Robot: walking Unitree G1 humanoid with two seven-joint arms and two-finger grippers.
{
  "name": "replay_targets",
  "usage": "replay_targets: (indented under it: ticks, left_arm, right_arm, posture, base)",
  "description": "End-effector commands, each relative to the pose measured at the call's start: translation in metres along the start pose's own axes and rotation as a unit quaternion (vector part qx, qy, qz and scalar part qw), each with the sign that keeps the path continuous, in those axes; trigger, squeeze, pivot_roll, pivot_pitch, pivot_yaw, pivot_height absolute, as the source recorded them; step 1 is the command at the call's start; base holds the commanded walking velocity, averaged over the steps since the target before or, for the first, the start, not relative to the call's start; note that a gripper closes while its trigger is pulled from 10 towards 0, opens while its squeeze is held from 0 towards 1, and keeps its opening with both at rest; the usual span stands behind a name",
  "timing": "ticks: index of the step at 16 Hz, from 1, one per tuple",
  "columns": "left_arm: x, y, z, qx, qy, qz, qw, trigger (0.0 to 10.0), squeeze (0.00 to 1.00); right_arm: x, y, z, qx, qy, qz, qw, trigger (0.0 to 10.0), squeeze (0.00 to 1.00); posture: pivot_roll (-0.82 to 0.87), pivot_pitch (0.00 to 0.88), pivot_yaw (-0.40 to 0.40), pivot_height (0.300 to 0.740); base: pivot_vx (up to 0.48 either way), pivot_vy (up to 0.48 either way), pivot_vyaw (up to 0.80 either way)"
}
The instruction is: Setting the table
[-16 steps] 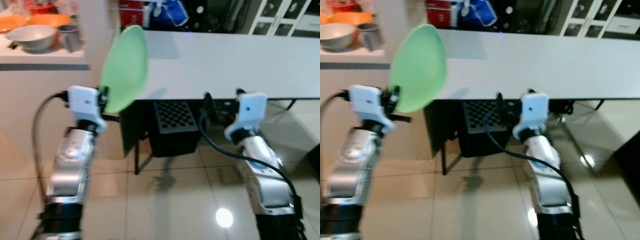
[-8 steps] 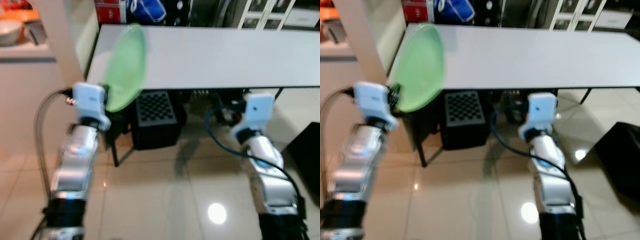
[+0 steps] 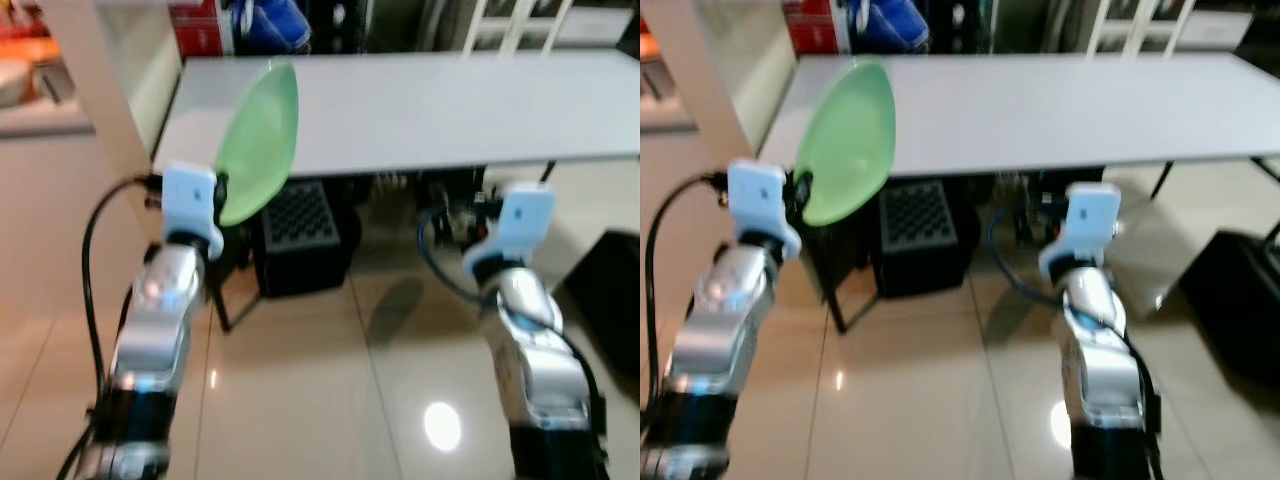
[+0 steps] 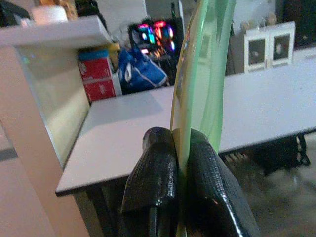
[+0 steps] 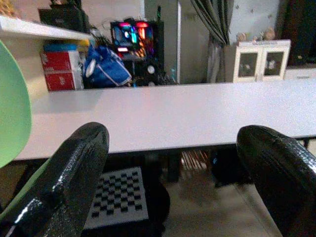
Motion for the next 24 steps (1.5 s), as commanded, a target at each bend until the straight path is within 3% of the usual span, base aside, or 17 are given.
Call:
replay_targets:
  ticks: [1,5,9,16,20,22,24]
  left_arm:
    - [0.017,-0.005,0.005,-0.012,-0.001,0.031,0.999,10.0,0.00]
    - [0.017,-0.006,0.000,-0.004,-0.001,0.034,0.999,10.0,0.00]
    - [0.020,-0.010,0.003,-0.013,-0.005,0.034,0.999,10.0,0.00]
    - [0.015,-0.010,0.002,-0.012,0.001,0.028,1.000,10.0,0.00]
    - [0.015,-0.011,0.012,-0.034,-0.003,0.024,0.999,10.0,0.00]
    - [0.015,-0.010,0.010,-0.035,-0.004,0.023,0.999,10.0,0.00]
    - [0.014,-0.011,-0.001,-0.011,0.012,0.015,1.000,10.0,0.00]
  right_arm:
    - [0.003,-0.005,-0.002,0.004,0.000,-0.002,1.000,10.0,0.00]
    - [0.004,-0.006,-0.010,0.009,0.002,-0.004,1.000,10.0,0.00]
    - [0.007,-0.010,-0.003,-0.007,0.003,0.003,1.000,10.0,0.00]
    - [0.012,-0.011,-0.009,0.013,0.022,0.012,1.000,10.0,0.00]
    - [0.009,-0.011,-0.007,0.007,0.001,0.013,1.000,10.0,0.00]
    - [0.010,-0.011,-0.009,0.011,-0.004,0.014,1.000,10.0,0.00]
    - [0.015,-0.010,-0.022,0.049,-0.019,0.024,0.998,10.0,0.00]
  posture:
    - [-0.01,0.000,-0.014,0.740]
    - [-0.03,0.000,-0.012,0.740]
    - [-0.01,0.000,-0.002,0.740]
    - [-0.03,0.000,-0.018,0.740]
    - [-0.01,0.000,-0.012,0.740]
    - [-0.01,0.000,-0.013,0.740]
    - [-0.02,0.000,-0.021,0.740]
  base:
    - [0.435,0.000,0.00]
    - [0.469,0.000,0.00]
    - [0.469,0.000,0.00]
    - [0.469,0.000,0.00]
    - [0.469,0.000,0.00]
    - [0.469,0.000,0.00]
    - [0.401,0.000,0.00]
Point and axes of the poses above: a point about 5 cm out from each wrist's last joint towards the gripper, its own y axis pointing back from the gripper into the wrist, its own x axis along the axis of the wrist's last joint, z = x × y, the point moved 2 cm from there along -y, pointing out of the wrist towards the gripper, and after that the axes turned 12 degrees about y, right-handed, at the moved point
